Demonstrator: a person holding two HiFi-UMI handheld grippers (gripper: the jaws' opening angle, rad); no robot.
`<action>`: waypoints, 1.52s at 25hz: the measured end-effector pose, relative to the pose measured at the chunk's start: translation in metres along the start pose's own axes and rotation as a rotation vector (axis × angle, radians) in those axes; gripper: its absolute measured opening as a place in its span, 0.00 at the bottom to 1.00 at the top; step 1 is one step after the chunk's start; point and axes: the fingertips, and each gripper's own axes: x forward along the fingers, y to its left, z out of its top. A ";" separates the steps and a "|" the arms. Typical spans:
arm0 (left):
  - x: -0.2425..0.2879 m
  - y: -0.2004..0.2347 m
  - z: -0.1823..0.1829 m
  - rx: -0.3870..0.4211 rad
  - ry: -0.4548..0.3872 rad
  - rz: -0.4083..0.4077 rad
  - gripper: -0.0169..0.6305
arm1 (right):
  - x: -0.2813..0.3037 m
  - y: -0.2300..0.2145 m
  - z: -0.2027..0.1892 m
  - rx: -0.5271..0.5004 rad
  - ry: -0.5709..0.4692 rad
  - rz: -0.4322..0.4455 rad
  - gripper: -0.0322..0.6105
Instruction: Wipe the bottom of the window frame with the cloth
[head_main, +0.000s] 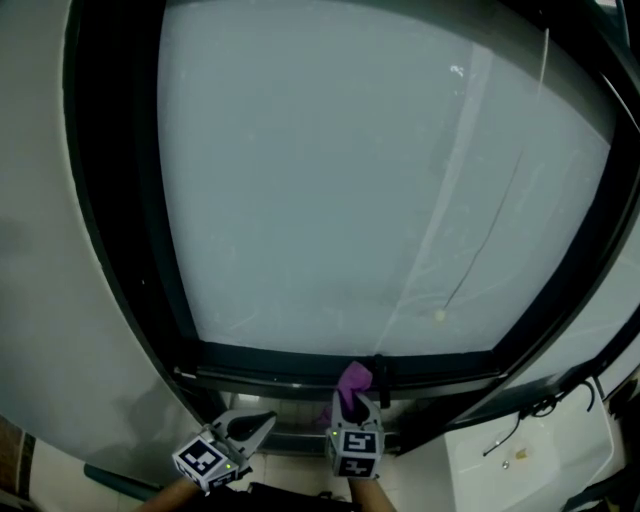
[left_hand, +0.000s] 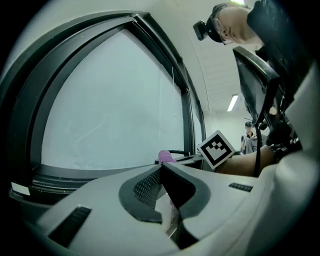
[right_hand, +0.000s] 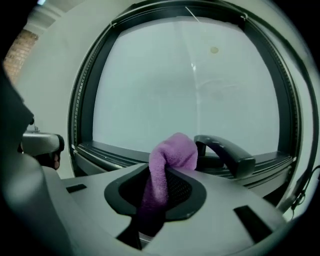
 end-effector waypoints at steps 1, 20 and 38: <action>-0.001 0.001 0.000 -0.003 -0.005 0.002 0.03 | 0.001 0.000 0.003 0.021 -0.010 0.002 0.18; -0.014 0.021 0.010 -0.025 -0.064 0.074 0.03 | 0.031 -0.016 0.024 0.656 0.066 0.125 0.18; -0.051 0.036 0.022 -0.023 -0.062 0.376 0.03 | 0.055 0.042 0.025 0.560 0.187 0.367 0.18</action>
